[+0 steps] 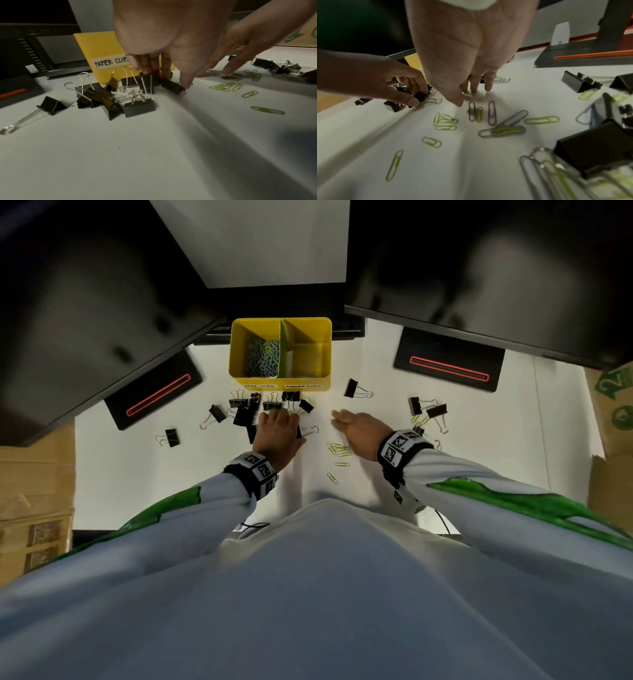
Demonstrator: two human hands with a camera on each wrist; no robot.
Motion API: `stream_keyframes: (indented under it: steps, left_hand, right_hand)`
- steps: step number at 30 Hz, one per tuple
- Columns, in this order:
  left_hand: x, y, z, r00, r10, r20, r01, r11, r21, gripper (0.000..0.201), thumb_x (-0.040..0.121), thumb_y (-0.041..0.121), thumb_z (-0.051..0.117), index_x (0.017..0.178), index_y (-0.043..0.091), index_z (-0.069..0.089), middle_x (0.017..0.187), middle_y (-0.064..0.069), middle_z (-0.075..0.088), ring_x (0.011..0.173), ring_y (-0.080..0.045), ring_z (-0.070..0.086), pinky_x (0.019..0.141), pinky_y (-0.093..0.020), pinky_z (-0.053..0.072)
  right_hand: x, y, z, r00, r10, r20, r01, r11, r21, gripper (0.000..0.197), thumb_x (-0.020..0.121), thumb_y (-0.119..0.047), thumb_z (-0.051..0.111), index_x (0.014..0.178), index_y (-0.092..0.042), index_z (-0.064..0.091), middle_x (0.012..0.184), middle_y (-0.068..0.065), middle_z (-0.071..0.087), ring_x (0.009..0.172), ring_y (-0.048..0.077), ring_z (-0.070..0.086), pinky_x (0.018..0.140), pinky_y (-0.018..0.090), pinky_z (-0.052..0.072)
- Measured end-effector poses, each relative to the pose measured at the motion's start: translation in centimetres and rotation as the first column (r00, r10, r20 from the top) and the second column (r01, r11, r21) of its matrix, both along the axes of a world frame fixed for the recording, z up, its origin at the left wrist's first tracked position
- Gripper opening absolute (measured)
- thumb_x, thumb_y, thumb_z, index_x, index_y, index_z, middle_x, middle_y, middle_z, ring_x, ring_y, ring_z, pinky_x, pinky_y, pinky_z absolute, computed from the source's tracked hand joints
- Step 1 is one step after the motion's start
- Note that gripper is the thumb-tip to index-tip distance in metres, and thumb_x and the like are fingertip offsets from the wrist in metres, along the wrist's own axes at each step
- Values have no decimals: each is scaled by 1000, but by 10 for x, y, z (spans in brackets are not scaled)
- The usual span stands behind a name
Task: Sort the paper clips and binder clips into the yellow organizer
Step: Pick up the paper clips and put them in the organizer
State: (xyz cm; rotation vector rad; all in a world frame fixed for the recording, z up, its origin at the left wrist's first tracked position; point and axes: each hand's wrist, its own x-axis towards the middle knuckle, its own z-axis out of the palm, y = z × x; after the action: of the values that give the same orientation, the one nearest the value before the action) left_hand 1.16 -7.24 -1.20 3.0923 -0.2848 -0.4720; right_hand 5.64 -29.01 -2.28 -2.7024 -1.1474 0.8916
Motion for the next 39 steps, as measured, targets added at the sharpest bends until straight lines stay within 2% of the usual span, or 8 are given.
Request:
stream_keyframes:
  steps: [4,7,9,11,16,24,30,39]
  left_hand:
    - [-5,-5,0,995,-100,3,99,983,-156,49,83,40,67,122,13,53,121,-11,52,111,-30,49,95,-44,37]
    - [-12,-21,-8,935,-335,-115,305,927,-217,83,71,57,72,135,13,43,131,-10,47,117,-27,47,100,-45,39]
    - [-17,-28,-13,910,-374,-181,340,920,-193,104,58,65,76,139,13,36,133,-10,43,118,-26,44,98,-45,41]
    - [-19,-35,-14,910,-361,-203,337,930,-145,107,54,66,78,137,14,34,131,-9,41,116,-26,43,94,-43,43]
    - [-7,-59,-11,927,-310,-209,265,939,-217,71,74,41,76,129,10,44,125,-10,44,111,-28,45,87,-44,48]
    - [3,-61,-15,950,-187,-251,133,967,-217,23,93,20,58,110,5,56,113,-14,55,107,-31,53,82,-43,48]
    - [3,-40,-21,946,-151,-286,85,969,-231,19,96,18,48,104,3,57,107,-15,58,100,-33,57,83,-42,48]
    - [-2,-25,-18,933,-118,-340,-24,922,-387,13,93,13,46,83,10,54,91,-12,59,86,-30,56,75,-40,45]
  right_hand:
    - [-16,-25,-5,997,78,1,-78,994,76,55,90,0,43,144,-9,39,157,10,28,143,25,30,114,42,31]
    - [-22,-45,-4,985,-163,55,149,968,202,48,89,-4,52,137,-7,50,143,16,48,127,34,49,104,45,43]
    - [-22,-54,2,936,-348,50,336,928,158,47,91,-15,57,136,-5,47,135,18,48,119,36,50,98,45,45]
    - [-24,-58,6,911,-410,38,408,912,48,57,89,-33,63,134,-4,46,130,16,46,116,34,48,95,43,45]
    - [-34,-43,5,923,-384,-14,384,923,0,75,74,-45,75,130,-6,43,127,15,43,116,32,45,91,41,44]
    - [-21,-6,0,892,-450,-40,451,892,17,55,81,-32,71,120,-2,47,123,17,46,113,33,48,82,43,49]
    - [-17,8,1,899,-434,-56,435,901,1,29,96,-17,46,116,3,49,120,23,50,107,39,54,82,45,47]
    - [-17,7,1,909,-409,-84,408,913,-26,24,90,-9,48,112,-3,54,117,17,54,106,35,57,80,39,47]
